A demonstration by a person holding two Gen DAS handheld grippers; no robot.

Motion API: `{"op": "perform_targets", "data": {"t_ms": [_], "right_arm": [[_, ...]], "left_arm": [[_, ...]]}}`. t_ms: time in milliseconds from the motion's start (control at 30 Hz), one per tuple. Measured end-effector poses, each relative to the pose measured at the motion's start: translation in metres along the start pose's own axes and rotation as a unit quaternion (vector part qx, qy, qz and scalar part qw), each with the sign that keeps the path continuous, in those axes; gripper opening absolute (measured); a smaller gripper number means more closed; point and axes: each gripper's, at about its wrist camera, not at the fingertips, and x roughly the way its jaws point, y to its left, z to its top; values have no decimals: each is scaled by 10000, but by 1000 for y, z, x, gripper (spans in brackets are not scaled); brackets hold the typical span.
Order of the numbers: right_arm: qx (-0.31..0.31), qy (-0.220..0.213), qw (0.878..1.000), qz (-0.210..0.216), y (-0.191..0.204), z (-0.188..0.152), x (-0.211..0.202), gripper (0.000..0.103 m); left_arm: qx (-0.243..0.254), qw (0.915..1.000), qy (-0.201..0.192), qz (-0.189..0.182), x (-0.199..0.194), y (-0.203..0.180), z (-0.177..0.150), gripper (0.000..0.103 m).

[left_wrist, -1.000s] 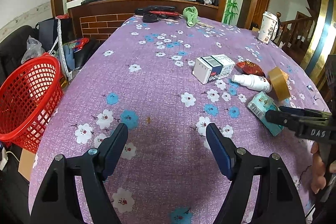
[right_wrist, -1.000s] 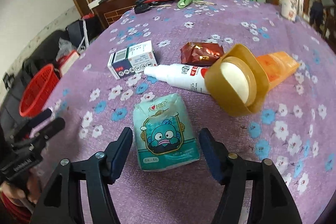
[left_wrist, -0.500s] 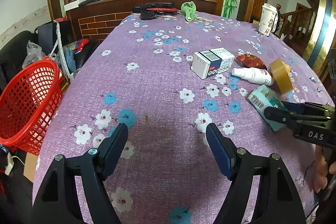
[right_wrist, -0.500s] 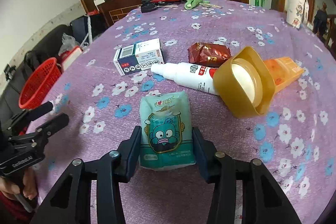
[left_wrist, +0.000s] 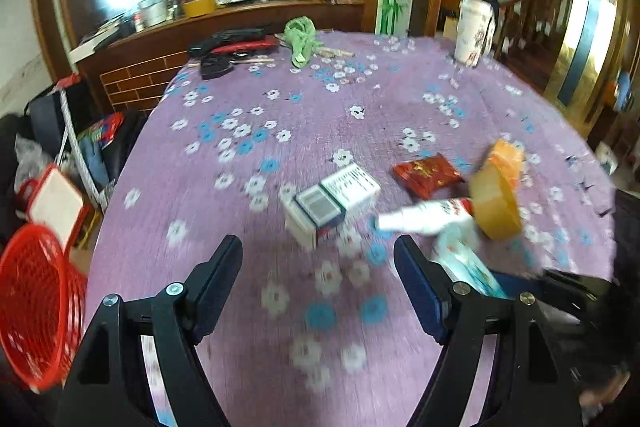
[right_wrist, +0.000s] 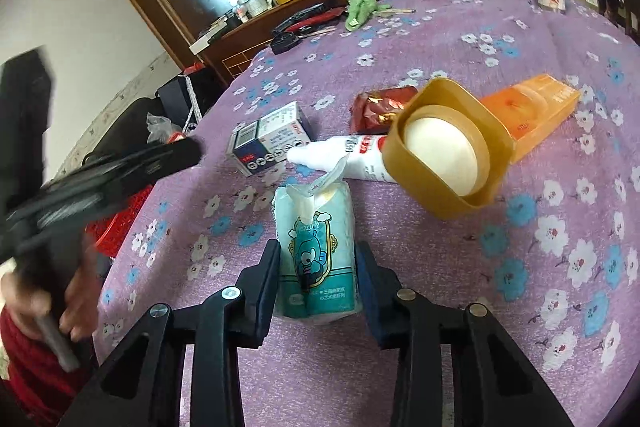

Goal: Collect trash
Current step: 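Grasp the white medicine box with the left gripper while the right gripper grasps the teal wipes pack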

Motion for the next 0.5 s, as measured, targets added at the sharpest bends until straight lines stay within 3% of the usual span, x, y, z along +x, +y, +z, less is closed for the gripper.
{"op": "perform_targets", "data": {"t_ms": [233, 433, 500], "right_arm": [[282, 58, 9996, -55, -13, 1, 1, 40], [486, 3, 9988, -76, -20, 1, -1, 40], [491, -8, 9987, -97, -20, 1, -2, 40]], "left_arm": [[159, 9995, 279, -22, 50, 3, 19, 77], [805, 9966, 147, -53, 60, -9, 16, 76], [1027, 9946, 110, -33, 61, -17, 13, 70]]}}
